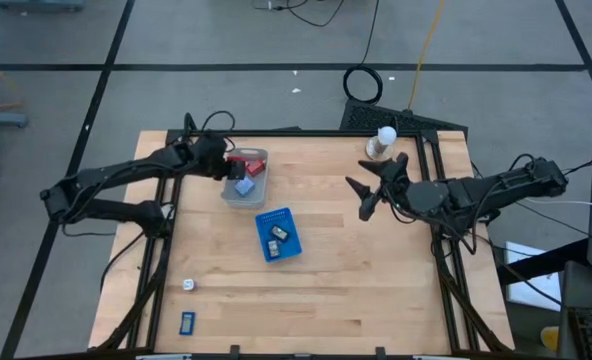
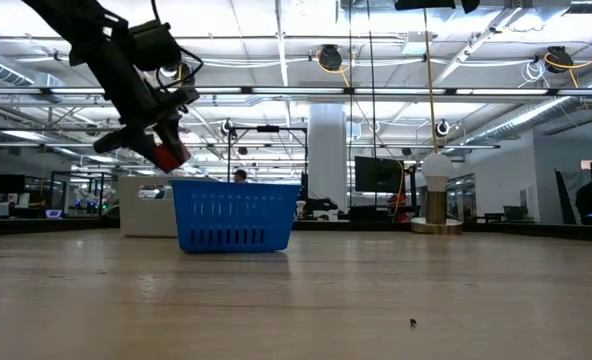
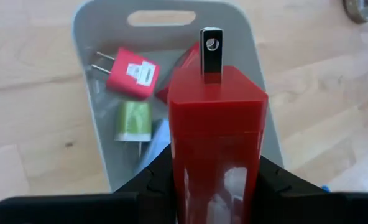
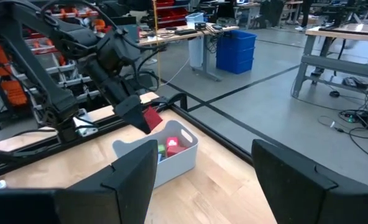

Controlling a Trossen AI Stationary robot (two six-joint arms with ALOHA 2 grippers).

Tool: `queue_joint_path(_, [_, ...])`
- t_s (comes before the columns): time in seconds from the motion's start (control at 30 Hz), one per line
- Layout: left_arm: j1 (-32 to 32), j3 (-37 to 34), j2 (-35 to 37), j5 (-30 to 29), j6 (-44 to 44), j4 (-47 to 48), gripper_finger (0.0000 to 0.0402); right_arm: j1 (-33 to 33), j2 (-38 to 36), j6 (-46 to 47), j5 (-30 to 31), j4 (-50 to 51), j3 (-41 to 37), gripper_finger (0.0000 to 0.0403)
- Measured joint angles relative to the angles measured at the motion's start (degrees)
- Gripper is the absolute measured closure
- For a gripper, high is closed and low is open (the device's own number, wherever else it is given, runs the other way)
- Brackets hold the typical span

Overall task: Pick & Place Office items
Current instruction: Put the red charger adapter into the gray bin

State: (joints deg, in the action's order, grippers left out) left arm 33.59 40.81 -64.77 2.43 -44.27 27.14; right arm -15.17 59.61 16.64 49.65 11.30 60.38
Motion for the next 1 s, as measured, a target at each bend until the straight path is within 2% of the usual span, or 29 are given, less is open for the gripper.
queue_joint_path(0.27, [2.1, 0.1, -6.3, 3.5, 2.4, -4.7, 0.0286, 0.6, 0.0, 0.0, -0.1, 0.0, 0.0, 0.0152])
queue_joint_path(0.63, [2.1, 0.1, -10.6, 3.6, 3.3, -5.0, 0.0281, 0.6, 0.0, 0.4, -0.2, 0.0, 0.0, 0.0152])
queue_joint_path(0.83, [2.1, 0.1, -10.6, 3.8, 2.9, -5.0, 0.0155, 0.6, 0.0, 0.0, -0.2, 0.0, 0.0, 0.0152])
queue_joint_path(1.0, [2.1, 0.1, -10.5, 5.5, 1.5, -5.4, 0.0088, 0.6, 0.0, 0.0, -0.2, 0.1, 0.0, 0.0152])
